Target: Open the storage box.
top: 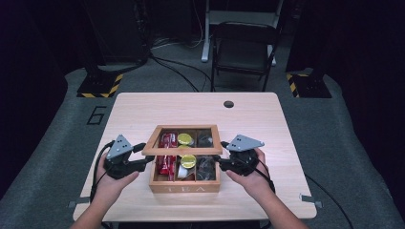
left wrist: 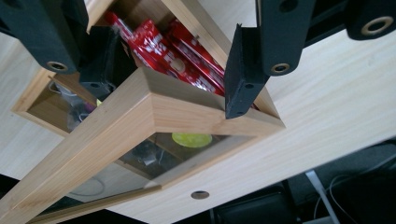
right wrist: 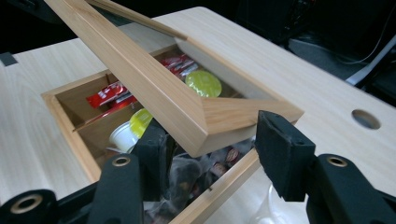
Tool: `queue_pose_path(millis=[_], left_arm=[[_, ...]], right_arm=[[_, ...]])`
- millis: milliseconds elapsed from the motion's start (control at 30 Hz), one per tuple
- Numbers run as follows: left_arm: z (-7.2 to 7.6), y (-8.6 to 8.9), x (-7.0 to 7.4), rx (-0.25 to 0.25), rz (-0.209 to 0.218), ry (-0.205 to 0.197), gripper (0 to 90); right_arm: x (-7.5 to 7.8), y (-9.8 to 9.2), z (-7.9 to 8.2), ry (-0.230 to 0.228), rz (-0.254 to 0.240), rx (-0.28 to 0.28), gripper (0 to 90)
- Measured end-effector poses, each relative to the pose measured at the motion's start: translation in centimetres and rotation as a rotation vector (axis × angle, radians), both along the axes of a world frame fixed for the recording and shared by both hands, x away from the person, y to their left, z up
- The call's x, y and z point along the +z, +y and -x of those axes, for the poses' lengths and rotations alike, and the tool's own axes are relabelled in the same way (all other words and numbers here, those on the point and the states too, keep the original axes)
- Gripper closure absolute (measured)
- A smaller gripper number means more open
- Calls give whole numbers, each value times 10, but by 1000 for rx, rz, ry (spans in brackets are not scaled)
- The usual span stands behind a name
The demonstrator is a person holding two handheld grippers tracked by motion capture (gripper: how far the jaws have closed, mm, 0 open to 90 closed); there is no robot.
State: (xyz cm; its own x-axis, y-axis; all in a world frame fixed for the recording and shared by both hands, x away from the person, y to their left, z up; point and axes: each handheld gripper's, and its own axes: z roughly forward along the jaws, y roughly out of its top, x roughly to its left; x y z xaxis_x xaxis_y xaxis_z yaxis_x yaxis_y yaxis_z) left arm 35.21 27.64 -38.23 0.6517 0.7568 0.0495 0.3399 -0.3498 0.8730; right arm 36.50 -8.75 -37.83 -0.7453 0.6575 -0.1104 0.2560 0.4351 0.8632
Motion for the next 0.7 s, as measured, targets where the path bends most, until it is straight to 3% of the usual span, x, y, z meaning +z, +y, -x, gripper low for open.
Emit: queue_pose_path(millis=[200, 433, 700], left_arm=[[-9, 1, 10, 0, 19, -11, 482], [-22, 1, 21, 1, 22, -50, 485], [-40, 1, 12, 38, 66, -33, 490]], right_arm=[[10, 0, -8, -17, -9, -1, 513], [21, -3, -21, 0, -65, -13, 534], [28, -3, -31, -7, -72, -15, 548]])
